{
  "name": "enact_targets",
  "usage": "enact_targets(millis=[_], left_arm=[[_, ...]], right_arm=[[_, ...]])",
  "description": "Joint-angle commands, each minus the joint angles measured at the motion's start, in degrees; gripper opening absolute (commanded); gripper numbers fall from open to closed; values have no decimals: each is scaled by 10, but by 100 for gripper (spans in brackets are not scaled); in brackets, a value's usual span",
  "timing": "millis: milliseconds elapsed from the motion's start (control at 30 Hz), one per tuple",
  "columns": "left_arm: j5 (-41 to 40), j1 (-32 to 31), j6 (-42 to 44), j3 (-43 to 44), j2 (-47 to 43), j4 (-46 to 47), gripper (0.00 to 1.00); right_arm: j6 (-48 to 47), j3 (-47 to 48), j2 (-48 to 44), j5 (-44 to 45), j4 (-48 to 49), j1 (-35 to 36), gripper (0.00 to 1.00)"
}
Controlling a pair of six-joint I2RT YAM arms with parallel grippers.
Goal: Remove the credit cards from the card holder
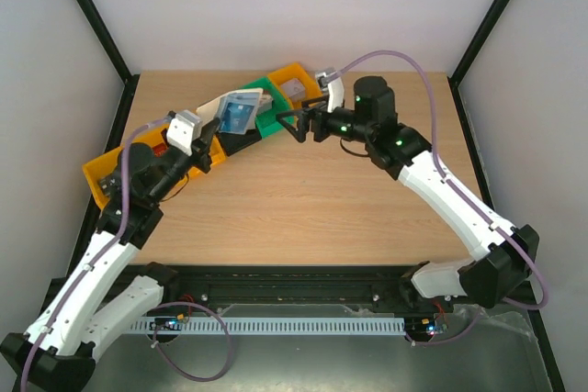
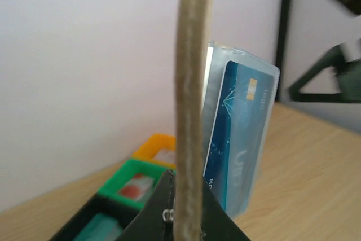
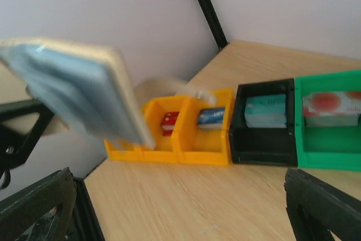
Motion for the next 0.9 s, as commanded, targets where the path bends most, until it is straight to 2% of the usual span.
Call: enact_targets(millis=[0, 133, 233, 533, 633, 700, 800, 867], left_arm=[[-134, -5, 107, 27, 6, -39, 3], [60, 7, -12, 34, -11, -38, 2], [171, 11, -76, 31, -18, -14, 2], [347, 27, -135, 30, -33, 57, 2], [354, 28, -163, 18, -33, 87, 3], [353, 28, -170, 15, -31, 96, 2], [353, 28, -192, 15, -25, 110, 2], [355, 28, -199, 16, -22, 112, 2]], right_arm=[[-25, -30, -12, 78, 6, 55, 99], [-6, -77, -28, -38, 145, 65, 99], [-13, -82, -28, -37, 172, 65, 99], [-25, -89, -31, -120, 193, 45, 99], [-20, -83, -39, -185, 214, 45, 98], [17, -80, -36, -228, 244, 44, 84], [48, -61, -20, -270, 243, 45, 53], [60, -51, -14, -290, 242, 45, 36]])
